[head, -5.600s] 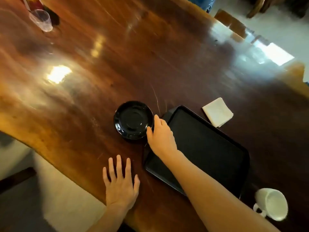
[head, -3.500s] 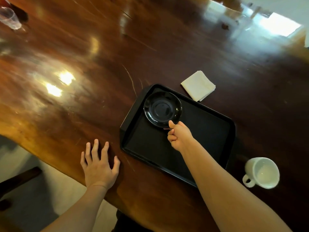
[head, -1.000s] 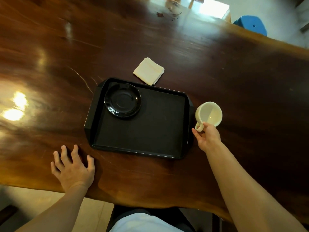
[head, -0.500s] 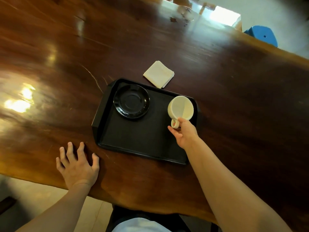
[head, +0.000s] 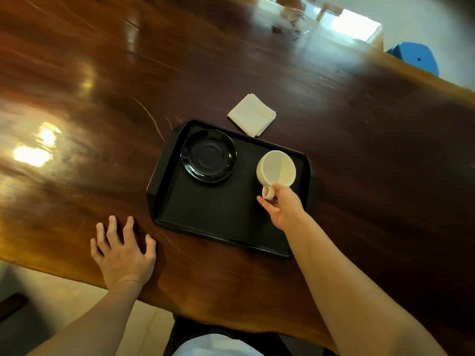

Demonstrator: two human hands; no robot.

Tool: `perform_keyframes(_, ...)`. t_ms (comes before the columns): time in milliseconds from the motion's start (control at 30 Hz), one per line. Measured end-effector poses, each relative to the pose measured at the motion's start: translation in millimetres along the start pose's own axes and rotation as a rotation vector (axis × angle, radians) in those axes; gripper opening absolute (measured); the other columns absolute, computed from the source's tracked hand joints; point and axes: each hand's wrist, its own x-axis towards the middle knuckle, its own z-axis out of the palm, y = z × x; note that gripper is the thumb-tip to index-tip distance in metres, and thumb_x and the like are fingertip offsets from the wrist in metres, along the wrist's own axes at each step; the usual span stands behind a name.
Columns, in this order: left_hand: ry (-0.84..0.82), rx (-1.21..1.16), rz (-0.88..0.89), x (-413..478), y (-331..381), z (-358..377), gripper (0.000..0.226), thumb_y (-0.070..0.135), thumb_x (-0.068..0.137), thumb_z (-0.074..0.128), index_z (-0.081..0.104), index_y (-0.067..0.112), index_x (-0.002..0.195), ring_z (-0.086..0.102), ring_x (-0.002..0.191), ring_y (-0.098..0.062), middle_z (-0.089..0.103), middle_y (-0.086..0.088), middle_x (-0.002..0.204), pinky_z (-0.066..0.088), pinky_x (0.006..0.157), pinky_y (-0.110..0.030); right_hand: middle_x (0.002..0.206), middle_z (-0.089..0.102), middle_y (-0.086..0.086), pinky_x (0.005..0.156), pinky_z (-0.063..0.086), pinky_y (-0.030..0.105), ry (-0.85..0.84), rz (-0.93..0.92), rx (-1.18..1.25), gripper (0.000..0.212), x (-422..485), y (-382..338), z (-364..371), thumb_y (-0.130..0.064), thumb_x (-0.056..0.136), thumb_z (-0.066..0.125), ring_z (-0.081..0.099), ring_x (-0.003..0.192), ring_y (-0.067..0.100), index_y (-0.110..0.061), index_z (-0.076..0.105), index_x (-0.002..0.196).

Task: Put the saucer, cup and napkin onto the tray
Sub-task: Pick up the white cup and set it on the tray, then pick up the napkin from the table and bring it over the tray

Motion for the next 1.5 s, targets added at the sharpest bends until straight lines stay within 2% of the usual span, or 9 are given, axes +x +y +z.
perform_keyframes(133, 0.000, 0.005, 0.002, 0, -1, 1, 0.067, 0.062, 0.093, 0.034, 0.045, 0.023, 0.147, 0.020, 0.154, -0.041, 0.034, -0.017, 0.163, 0.007, 0.123, -0.057, 0.107, 0.056, 0.015, 0.079, 0.060, 0.045, 0.007, 0.011, -0.011, 0.048, 4, 1, 0, -0.010, 0.096, 0.063, 0.060, 0.087, 0.027, -0.009, 0.046, 0.141)
perform_keyframes(400, -0.006, 0.019, -0.002, 0, -2, 3, 0.067, 0.063, 0.093, 0.033, 0.044, 0.024, 0.147, 0.019, 0.154, -0.040, 0.033, -0.016, 0.163, 0.005, 0.124, -0.055, 0.101, 0.058, 0.013, 0.077, 0.062, 0.041, -0.003, 0.004, -0.069, 0.044, 7, 4, 0, -0.016, 0.094, 0.067, 0.064, 0.085, 0.027, -0.007, 0.052, 0.135)
perform_keyframes(600, -0.018, 0.012, -0.008, 0, 1, -1, 0.067, 0.062, 0.093, 0.034, 0.045, 0.023, 0.147, 0.018, 0.154, -0.040, 0.033, -0.017, 0.163, 0.005, 0.124, -0.055, 0.108, 0.069, 0.018, 0.075, 0.062, 0.038, -0.009, -0.002, -0.178, 0.033, 7, 3, -5, -0.020, 0.096, 0.065, 0.072, 0.092, 0.029, 0.000, 0.061, 0.122)
perform_keyframes(700, -0.028, 0.022, -0.007, 1, 0, -2, 0.068, 0.062, 0.094, 0.033, 0.046, 0.023, 0.147, 0.019, 0.154, -0.040, 0.034, -0.017, 0.163, 0.005, 0.124, -0.055, 0.116, 0.067, 0.019, 0.075, 0.062, 0.039, 0.030, -0.025, -0.279, 0.038, 7, -4, -8, -0.024, 0.097, 0.064, 0.070, 0.093, 0.030, 0.000, 0.059, 0.126)
perform_keyframes(833, -0.053, 0.040, -0.011, 2, 1, -3, 0.068, 0.063, 0.094, 0.031, 0.045, 0.024, 0.147, 0.018, 0.154, -0.039, 0.033, -0.016, 0.163, -0.002, 0.124, -0.050, 0.110, 0.063, 0.016, 0.080, 0.062, 0.041, 0.231, -0.168, -0.429, 0.039, 11, -23, -6, -0.027, 0.098, 0.062, 0.066, 0.091, 0.027, -0.005, 0.056, 0.129)
perform_keyframes(967, -0.079, 0.050, -0.022, 2, 4, -7, 0.068, 0.064, 0.094, 0.030, 0.046, 0.024, 0.146, 0.019, 0.154, -0.039, 0.033, -0.015, 0.162, -0.015, 0.122, -0.040, 0.111, 0.061, 0.010, 0.074, 0.054, 0.036, 0.404, -0.432, -0.665, 0.014, 15, -46, 9, -0.025, 0.096, 0.060, 0.060, 0.094, 0.022, -0.012, 0.059, 0.100)
perform_keyframes(1033, -0.088, 0.046, -0.027, 2, 6, -10, 0.067, 0.063, 0.095, 0.031, 0.047, 0.023, 0.146, 0.019, 0.154, -0.039, 0.034, -0.016, 0.162, -0.015, 0.122, -0.040, 0.105, 0.059, 0.006, 0.067, 0.047, 0.031, 0.401, -0.542, -0.739, 0.011, 16, -55, 21, -0.022, 0.095, 0.059, 0.057, 0.087, 0.017, -0.017, 0.054, 0.087)
perform_keyframes(1233, -0.122, 0.049, -0.033, 4, 9, -14, 0.068, 0.063, 0.093, 0.034, 0.050, 0.022, 0.146, 0.020, 0.154, -0.039, 0.034, -0.015, 0.163, -0.014, 0.123, -0.042, 0.100, 0.059, 0.000, 0.075, 0.045, 0.033, 0.252, -0.705, -0.948, 0.014, 26, -67, 65, -0.026, 0.099, 0.057, 0.056, 0.093, 0.016, -0.016, 0.061, 0.107)
perform_keyframes(1500, -0.136, 0.067, -0.029, 4, 10, -15, 0.070, 0.062, 0.093, 0.033, 0.052, 0.020, 0.145, 0.022, 0.153, -0.041, 0.035, -0.017, 0.162, -0.008, 0.125, -0.045, 0.096, 0.063, 0.000, 0.072, 0.048, 0.028, 0.214, -0.837, -1.088, 0.010, 55, -86, 113, -0.020, 0.096, 0.062, 0.062, 0.090, 0.016, -0.016, 0.064, 0.105)
